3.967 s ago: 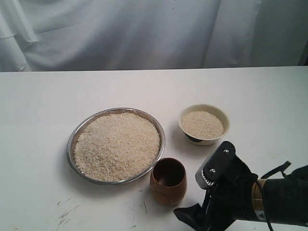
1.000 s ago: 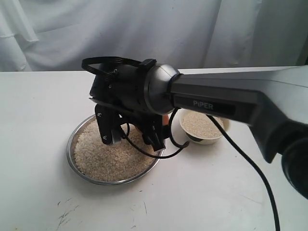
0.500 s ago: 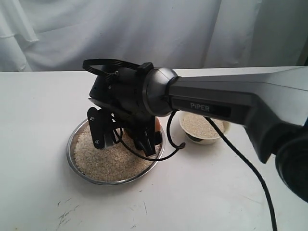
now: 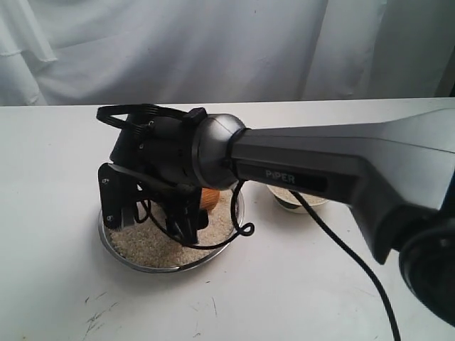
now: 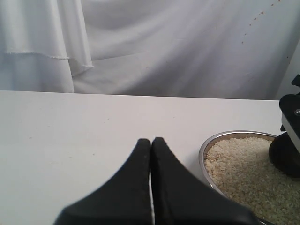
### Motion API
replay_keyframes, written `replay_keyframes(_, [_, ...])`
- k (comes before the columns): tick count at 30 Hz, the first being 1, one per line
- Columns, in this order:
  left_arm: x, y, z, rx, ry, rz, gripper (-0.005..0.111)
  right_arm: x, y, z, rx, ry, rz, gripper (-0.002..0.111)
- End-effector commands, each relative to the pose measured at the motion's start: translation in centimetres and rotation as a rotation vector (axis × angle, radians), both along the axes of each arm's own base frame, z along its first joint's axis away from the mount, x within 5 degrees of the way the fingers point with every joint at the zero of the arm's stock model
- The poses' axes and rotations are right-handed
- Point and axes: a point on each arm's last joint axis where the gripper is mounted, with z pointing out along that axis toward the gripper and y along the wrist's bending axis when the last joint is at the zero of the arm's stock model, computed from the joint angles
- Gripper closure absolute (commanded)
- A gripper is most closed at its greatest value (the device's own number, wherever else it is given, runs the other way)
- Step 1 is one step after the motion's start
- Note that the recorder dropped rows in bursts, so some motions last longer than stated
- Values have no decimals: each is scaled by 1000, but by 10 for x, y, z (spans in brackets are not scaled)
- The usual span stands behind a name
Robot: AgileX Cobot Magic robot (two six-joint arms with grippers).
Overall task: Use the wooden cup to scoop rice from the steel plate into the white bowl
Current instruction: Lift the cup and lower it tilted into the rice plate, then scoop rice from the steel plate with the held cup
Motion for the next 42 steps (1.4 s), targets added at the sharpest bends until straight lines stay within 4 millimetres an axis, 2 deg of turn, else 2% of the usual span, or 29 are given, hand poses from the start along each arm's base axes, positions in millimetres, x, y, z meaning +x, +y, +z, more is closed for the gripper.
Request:
replay_keyframes(1, [0, 0, -1, 0, -5, -4, 107, -4, 3, -1, 56, 48, -31, 25])
replay_keyframes(5, [0, 0, -1, 0, -5, -4, 107, -4, 1, 4, 93, 86, -52, 22])
replay_keyframes(8, [0, 0, -1, 0, -5, -4, 107, -3, 0, 19, 166, 99, -62, 22])
replay_keyframes(14, [0, 0, -1, 0, -5, -4, 107, -3, -10, 64, 326, 129, -98, 22])
replay_keyframes(17, [0, 0, -1, 0, -5, -4, 107, 4, -22, 84, 406, 162, -144, 22])
replay_keyframes(23, [0, 0, -1, 0, -5, -4, 107, 40, -68, 117, 677, 320, -489, 22])
replay_keyframes(25, [0, 0, -1, 0, -5, -4, 107, 51, -83, 118, 687, 382, -486, 22])
replay_keyframes(27, [0, 0, -1, 0, -5, -4, 107, 60, -99, 115, 615, 427, -349, 22])
replay_keyframes(30, [0, 0, -1, 0, -5, -4, 107, 67, -112, 111, 563, 496, -124, 22])
replay_keyframes(33, [0, 0, -1, 0, -5, -4, 107, 72, -114, 105, 592, 544, 25, 22])
replay_keyframes(34, [0, 0, -1, 0, -5, -4, 107, 73, -113, 94, 523, 533, 143, 22])
replay_keyframes(36, [0, 0, -1, 0, -5, -4, 107, 76, -111, 80, 469, 533, 257, 22])
replay_keyframes(42, [0, 0, -1, 0, -5, -4, 107, 86, -108, 43, 362, 538, 354, 28])
